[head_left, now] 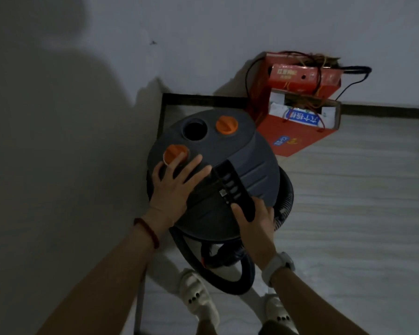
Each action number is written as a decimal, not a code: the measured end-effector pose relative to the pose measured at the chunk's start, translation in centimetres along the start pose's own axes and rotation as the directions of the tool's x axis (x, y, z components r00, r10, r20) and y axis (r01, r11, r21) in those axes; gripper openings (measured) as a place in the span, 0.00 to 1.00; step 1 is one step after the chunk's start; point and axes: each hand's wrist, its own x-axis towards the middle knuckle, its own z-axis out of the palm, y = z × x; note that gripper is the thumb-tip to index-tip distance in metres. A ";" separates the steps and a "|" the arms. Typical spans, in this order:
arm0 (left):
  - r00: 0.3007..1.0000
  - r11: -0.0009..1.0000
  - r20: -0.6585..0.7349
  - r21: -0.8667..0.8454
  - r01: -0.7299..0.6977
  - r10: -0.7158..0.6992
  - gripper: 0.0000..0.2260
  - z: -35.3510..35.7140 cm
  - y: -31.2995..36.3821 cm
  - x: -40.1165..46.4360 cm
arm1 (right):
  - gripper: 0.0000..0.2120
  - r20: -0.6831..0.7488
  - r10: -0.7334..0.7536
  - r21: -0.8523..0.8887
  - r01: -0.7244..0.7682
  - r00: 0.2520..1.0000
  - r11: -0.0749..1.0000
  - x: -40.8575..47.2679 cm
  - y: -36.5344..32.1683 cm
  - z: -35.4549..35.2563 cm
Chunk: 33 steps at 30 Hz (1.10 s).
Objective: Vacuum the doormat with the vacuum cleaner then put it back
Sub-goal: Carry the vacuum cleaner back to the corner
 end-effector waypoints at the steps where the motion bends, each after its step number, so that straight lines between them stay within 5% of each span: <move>1: 1.000 1.000 0.002 0.001 -0.018 0.018 0.44 0.1 -1.1 0.7 | 0.17 -0.006 0.022 0.010 -0.022 1.000 1.000 0.2 -0.7 0.7; 14: 0.948 0.949 0.111 0.066 -0.307 0.299 0.53 0.4 -12.7 14.7 | 0.21 -0.007 0.257 0.095 -0.255 0.967 0.962 7.2 -12.0 7.3; 22: 0.989 0.992 0.118 0.078 -0.100 0.090 0.30 0.4 -14.3 22.3 | 0.22 -0.044 0.269 0.131 -0.261 0.962 0.956 14.6 -17.1 7.4; 28: 0.992 0.998 0.112 0.019 -0.060 0.057 0.35 1.4 -16.3 26.4 | 0.23 -0.060 0.271 0.110 -0.264 0.961 0.958 18.6 -19.5 7.5; 33: 0.989 0.996 0.123 -0.039 -0.081 0.085 0.28 1.5 -17.8 28.7 | 0.22 -0.085 0.237 0.068 -0.232 0.968 0.970 20.9 -21.0 8.1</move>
